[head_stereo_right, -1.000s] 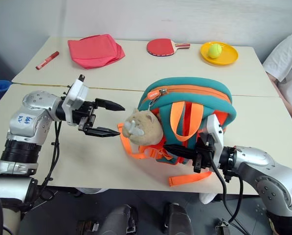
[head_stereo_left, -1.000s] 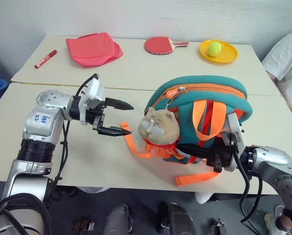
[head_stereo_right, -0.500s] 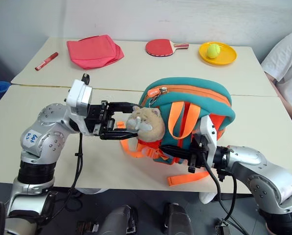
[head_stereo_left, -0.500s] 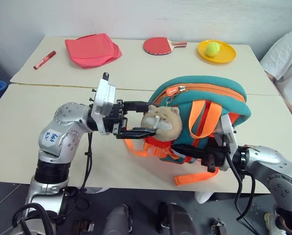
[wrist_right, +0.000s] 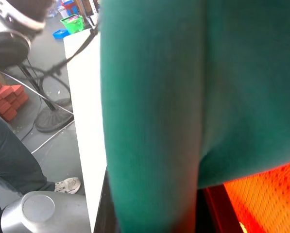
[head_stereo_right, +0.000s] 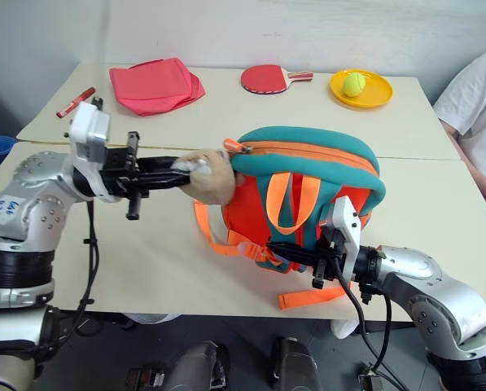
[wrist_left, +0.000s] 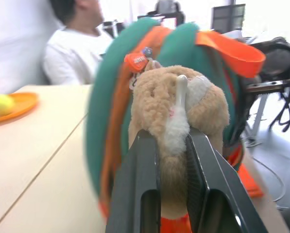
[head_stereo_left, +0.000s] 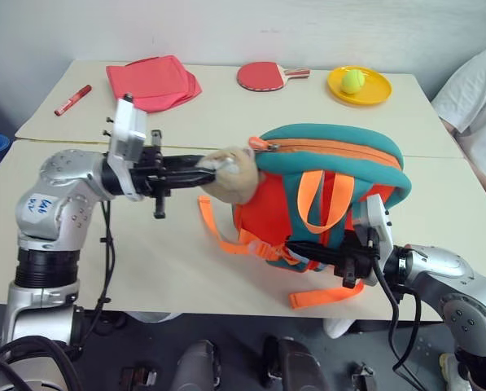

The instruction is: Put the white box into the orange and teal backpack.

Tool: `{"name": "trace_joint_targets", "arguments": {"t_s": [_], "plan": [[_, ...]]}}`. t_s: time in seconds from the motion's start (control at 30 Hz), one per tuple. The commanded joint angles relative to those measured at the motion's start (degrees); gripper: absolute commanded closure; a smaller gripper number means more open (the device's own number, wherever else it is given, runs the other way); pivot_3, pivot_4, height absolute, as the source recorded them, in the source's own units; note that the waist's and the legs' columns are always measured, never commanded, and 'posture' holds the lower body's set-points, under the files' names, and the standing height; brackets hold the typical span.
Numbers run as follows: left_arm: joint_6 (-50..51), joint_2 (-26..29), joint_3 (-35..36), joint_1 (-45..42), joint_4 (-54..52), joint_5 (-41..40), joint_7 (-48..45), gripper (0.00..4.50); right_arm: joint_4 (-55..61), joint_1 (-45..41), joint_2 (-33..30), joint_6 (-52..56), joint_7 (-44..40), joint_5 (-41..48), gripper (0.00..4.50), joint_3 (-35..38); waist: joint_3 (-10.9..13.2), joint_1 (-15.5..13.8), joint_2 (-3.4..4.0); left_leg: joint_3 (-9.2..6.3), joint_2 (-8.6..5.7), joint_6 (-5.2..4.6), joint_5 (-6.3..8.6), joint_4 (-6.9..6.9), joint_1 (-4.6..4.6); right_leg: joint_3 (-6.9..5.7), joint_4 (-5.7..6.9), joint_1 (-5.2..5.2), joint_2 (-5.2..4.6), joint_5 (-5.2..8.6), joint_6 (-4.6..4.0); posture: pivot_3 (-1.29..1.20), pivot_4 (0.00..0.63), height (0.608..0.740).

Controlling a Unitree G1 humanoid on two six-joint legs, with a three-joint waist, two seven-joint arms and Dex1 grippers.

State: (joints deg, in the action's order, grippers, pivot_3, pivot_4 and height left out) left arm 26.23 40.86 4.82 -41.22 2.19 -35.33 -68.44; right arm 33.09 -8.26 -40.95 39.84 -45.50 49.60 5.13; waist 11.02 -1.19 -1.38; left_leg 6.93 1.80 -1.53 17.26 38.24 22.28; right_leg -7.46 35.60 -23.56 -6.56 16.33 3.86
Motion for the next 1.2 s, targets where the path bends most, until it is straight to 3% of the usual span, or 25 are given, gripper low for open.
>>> {"name": "trace_joint_targets", "arguments": {"t_s": [0.03, 0.23, 0.37, 0.47, 0.5, 0.7, 0.77, 0.83, 0.97, 1.2], "plan": [[-6.01, 2.58, -1.86, 0.03, 9.31, 7.75, -1.26, 4.22, 0.21, 1.01, 0.70, -1.75, -0.08, 0.23, 4.50, 2.16, 0.00, -0.06, 0.00, 0.00, -0.01, 0.00, 0.00, 0.00, 0.00, -0.01, 0.00, 0.00, 0.01, 0.00, 0.00, 0.00, 0.150, 0.740], [-18.00, -2.24, -7.77, 2.71, 21.97, 17.55, -0.19, 4.22, 0.17, 2.08, 1.46, -2.81, 0.42, -0.04, 4.50, 2.67, 0.00, -0.21, 0.00, 0.03, -0.06, -0.09, 0.05, 0.02, 0.02, -0.03, -0.01, 0.00, -0.03, 0.00, 0.00, 0.00, 0.150, 0.740], [-19.02, -7.36, -7.17, 6.24, 20.17, 13.81, -2.90, 4.22, 0.40, 2.98, 2.90, -3.90, 1.08, -0.12, 4.50, 2.40, 0.00, 0.06, -0.01, 0.09, 0.00, -0.09, 0.09, 0.01, 0.04, 0.00, 0.03, -0.03, -0.10, 0.00, 0.00, 0.00, 0.150, 0.740], [-16.89, -7.12, -6.08, 9.50, 17.70, 12.80, -3.36, 4.22, -0.26, 4.07, 5.91, -6.76, 3.49, -2.58, 4.50, 2.41, 0.00, 0.07, -0.01, 0.06, 0.05, -0.04, 0.07, 0.02, 0.04, -0.02, 0.05, -0.03, -0.09, 0.00, 0.00, 0.00, 0.150, 0.740], [-16.47, -6.04, -5.78, 10.93, 17.07, 13.24, -3.24, 3.87, -0.21, 4.83, 6.20, -6.27, 4.27, -2.56, 4.50, 2.69, -0.01, 0.13, -0.01, 0.07, 0.05, -0.04, 0.07, 0.01, 0.01, 0.00, 0.05, -0.03, -0.09, 0.00, 0.00, 0.00, 0.150, 0.740], [-15.08, 2.43, 0.81, 22.77, 4.85, 11.51, -1.83, 2.02, 0.65, 14.59, 5.01, -17.62, 0.06, -11.99, 2.59, 6.35, 0.00, 0.62, 0.00, 0.06, 0.06, -0.02, 0.11, -0.07, 0.00, 0.01, -0.01, -0.02, -0.13, 0.00, 0.00, 0.00, 0.150, 0.740], [-13.14, 4.02, 4.71, 28.89, -0.10, 9.79, 0.00, 1.31, -1.38, 19.34, 3.90, -25.21, -2.91, -17.27, 1.80, 9.41, 0.01, 0.70, 0.02, 0.07, 0.06, -0.04, 0.19, -0.09, 0.02, 0.02, -0.05, -0.04, -0.13, 0.00, 0.00, 0.00, 0.150, 0.740], [-14.73, 4.64, 8.91, 36.09, -2.68, 8.97, 0.03, 0.87, -6.46, 24.02, 2.72, -31.88, -7.97, -18.99, 1.30, 14.91, 0.00, 0.59, 0.03, 0.07, 0.04, -0.06, 0.24, -0.08, -0.04, 0.04, -0.09, 0.04, -0.19, 0.00, 0.00, 0.00, 0.150, 0.740], [-17.84, 5.01, 13.22, 45.37, -5.31, 11.83, 3.39, 0.85, -20.98, 28.45, -2.20, -44.60, -16.90, -23.58, 0.03, 21.49, -0.01, 0.02, 0.08, 0.11, -0.01, -0.41, 0.49, -0.07, -0.17, 0.07, -0.26, 0.17, -0.25, -0.01, 0.03, 0.00, 0.150, 0.740], [-23.56, 3.49, 15.45, 46.65, -2.90, 13.20, 7.96, 0.85, -36.85, 19.44, -3.88, -53.53, -19.96, -26.90, 0.01, 19.94, -0.03, 0.02, 0.29, 0.07, 0.19, -0.13, 0.45, -0.17, -0.24, 0.06, -0.07, 0.04, -0.23, 0.04, -0.29, 0.00, 0.150, 0.740]]}}
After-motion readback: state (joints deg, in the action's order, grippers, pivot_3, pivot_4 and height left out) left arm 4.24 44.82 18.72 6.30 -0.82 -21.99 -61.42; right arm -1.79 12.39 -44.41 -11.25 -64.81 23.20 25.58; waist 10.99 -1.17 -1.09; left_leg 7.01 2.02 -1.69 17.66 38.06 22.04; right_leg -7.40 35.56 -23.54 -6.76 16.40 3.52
